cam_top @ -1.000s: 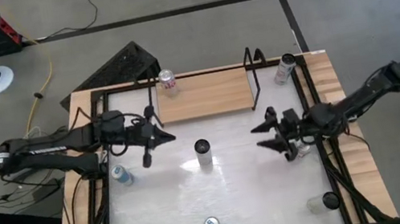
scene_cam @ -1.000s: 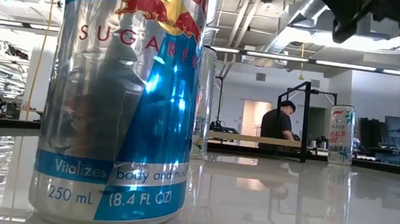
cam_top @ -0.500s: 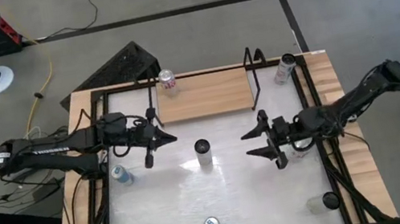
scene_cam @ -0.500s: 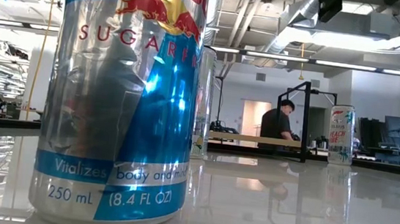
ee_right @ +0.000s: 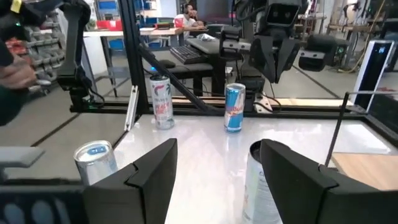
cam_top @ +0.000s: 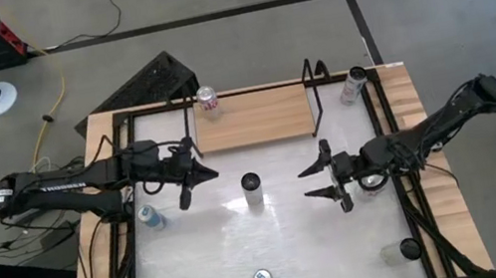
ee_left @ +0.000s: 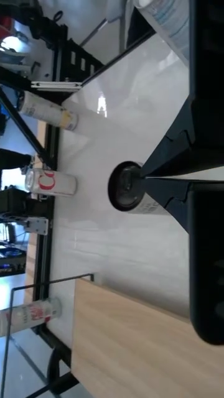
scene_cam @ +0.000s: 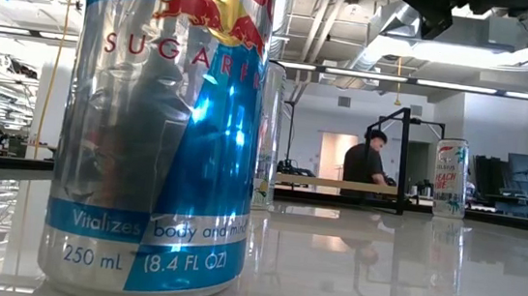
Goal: Place canned beverage on shelf
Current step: Put the top left blue soda can on the shelf
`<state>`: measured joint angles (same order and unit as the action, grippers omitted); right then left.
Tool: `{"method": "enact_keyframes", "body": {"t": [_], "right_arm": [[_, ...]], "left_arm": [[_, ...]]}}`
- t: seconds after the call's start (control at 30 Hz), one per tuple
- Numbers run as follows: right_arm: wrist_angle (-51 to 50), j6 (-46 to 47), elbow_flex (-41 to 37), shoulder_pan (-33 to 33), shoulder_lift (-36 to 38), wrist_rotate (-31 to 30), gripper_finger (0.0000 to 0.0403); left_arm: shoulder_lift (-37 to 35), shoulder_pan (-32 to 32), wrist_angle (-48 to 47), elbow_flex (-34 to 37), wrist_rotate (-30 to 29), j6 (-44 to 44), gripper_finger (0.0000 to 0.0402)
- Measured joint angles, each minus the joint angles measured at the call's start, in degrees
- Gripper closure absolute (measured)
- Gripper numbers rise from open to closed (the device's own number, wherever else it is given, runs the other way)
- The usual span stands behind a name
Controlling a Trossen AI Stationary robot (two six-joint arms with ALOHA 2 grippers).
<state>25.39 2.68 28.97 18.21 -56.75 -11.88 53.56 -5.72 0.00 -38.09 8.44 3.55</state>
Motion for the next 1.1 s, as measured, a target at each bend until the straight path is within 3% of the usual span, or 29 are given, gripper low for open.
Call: {"method": "enact_keyframes", "body": {"t": [0.4, 0.73, 0.93, 1.1], "right_arm": [[0.3, 0.7, 0.0, -1.9, 0.0, 0.0, 0.0148], [0.2, 1.3, 0.0, -0.3, 0.0, 0.1, 0.0148], [0.7, 1.3, 0.0, -0.4, 0.0, 0.0, 0.0148], [1.0, 1.3, 0.0, -0.4, 0.0, 0.0, 0.0148]], "left_arm": [[0.0, 0.0, 1.2, 0.0, 0.8, -0.9, 0.0382], [0.0, 3.5, 1.0, -0.1, 3.3, -0.7, 0.0276], [-0.5, 7.1, 0.9, -0.1, -0.5, -2.8, 0.0213], [-2.5, 7.8, 1.0, -0.1, -1.7, -5.4, 0.0185]]}}
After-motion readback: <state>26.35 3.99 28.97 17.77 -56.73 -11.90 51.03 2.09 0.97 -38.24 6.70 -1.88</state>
